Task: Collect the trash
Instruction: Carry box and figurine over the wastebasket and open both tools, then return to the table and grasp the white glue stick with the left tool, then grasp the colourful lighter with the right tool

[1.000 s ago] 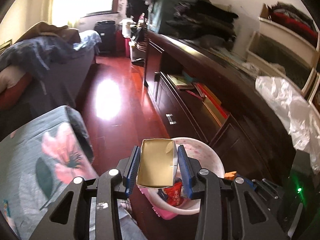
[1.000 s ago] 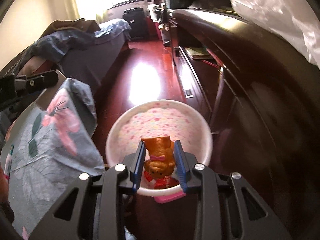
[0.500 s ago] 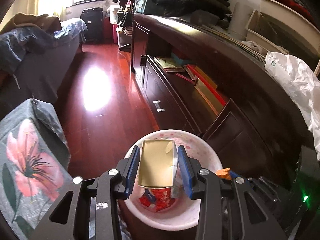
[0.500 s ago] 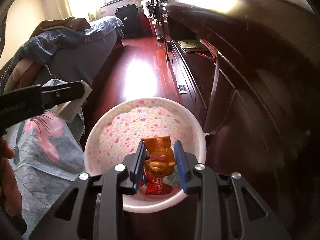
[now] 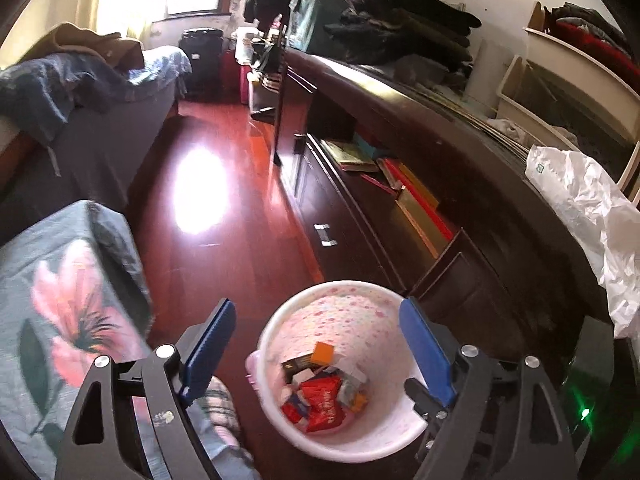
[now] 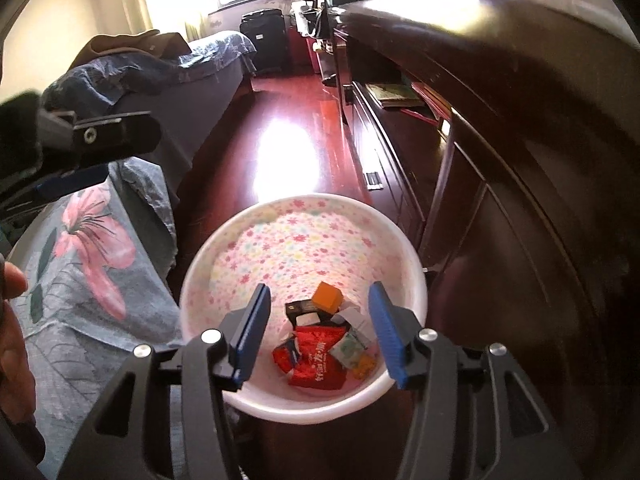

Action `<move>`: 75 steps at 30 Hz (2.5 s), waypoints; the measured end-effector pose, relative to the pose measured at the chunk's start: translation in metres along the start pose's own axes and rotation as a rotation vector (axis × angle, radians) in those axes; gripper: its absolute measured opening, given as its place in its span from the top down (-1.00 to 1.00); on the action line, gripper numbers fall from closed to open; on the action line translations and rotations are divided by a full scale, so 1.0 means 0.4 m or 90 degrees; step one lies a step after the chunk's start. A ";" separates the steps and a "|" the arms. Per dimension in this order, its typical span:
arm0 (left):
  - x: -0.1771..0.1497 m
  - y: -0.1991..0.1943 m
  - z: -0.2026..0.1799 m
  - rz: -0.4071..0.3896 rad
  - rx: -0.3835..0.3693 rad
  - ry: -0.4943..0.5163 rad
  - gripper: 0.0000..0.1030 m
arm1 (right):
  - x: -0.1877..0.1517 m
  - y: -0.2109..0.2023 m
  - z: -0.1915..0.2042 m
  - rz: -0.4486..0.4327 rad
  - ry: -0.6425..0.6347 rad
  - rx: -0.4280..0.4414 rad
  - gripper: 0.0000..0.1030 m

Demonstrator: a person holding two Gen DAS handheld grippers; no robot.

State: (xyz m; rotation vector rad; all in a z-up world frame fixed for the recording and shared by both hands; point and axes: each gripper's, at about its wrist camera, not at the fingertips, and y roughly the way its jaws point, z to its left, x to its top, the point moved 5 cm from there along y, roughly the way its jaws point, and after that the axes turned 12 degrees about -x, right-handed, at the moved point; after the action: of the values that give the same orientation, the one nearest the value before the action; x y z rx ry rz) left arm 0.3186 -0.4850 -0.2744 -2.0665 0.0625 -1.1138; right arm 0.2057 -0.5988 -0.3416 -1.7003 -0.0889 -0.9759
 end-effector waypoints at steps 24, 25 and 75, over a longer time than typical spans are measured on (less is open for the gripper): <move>-0.376 -0.563 0.507 -0.009 0.372 -0.229 -0.64 | -0.068 -0.310 0.527 -0.053 -0.216 0.195 -0.30; -0.389 -0.570 0.523 -0.008 0.374 -0.238 -0.62 | -0.072 -0.316 0.538 -0.054 -0.221 0.198 -0.31; -0.608 -0.974 0.796 -0.166 0.353 -0.390 0.56 | -0.224 -0.302 1.290 -0.006 -0.362 0.213 0.13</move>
State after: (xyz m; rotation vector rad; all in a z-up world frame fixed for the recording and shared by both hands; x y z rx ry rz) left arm 0.2849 0.0728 -0.2914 -1.8350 -0.7484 -0.5066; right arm 0.3705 -0.0872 -0.3263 -1.6138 -0.5991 -0.4269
